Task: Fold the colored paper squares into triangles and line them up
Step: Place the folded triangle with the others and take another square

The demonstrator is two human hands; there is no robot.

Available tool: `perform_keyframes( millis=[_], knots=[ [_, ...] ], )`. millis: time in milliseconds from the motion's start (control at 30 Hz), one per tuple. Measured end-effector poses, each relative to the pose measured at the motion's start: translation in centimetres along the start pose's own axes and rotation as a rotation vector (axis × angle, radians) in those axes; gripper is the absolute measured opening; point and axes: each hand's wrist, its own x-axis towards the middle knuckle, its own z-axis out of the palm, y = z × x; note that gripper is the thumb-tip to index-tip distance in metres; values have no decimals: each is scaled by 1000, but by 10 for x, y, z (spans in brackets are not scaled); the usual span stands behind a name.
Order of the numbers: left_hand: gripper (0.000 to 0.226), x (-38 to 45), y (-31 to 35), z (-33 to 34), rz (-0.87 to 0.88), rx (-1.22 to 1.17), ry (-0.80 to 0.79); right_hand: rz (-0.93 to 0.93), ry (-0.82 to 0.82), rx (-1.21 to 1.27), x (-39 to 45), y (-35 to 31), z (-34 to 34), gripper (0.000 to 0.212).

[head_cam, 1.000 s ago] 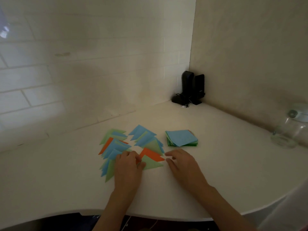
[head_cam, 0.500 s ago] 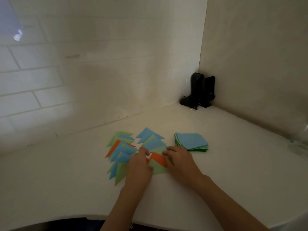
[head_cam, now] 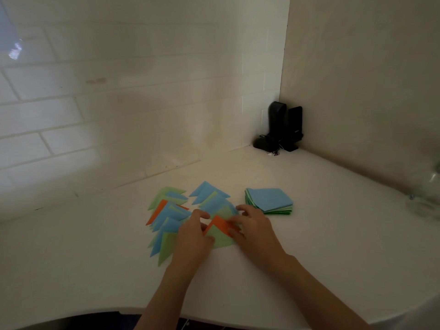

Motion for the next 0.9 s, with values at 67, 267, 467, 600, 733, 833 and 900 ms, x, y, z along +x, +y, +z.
perform_keyframes(
  millis=[67, 267, 467, 600, 733, 833, 900],
  knots=[
    [44, -2, -4, 0, 35, -20, 11, 34, 32, 68, 1, -2, 0, 23],
    [46, -6, -11, 0, 106, -44, -1, 137, 61, 322, -2, -3, -4, 8],
    [36, -9, -16, 3, 151, 58, 47, 142, 150, 318, -1, -4, -4, 15],
    [37, -13, -22, 12, 249, 148, 160, 141, 88, 129, 5, -10, -2, 37],
    [39, -9, -21, 19, 321, 197, 232, 164, -14, 41, 19, -19, 1, 59],
    [42, -7, -21, 21, 341, 224, 277, 163, -106, 43, 29, -27, 3, 51],
    [43, -6, -24, 20, 363, 273, 312, 115, -128, 67, 33, -31, 4, 51]
  ],
)
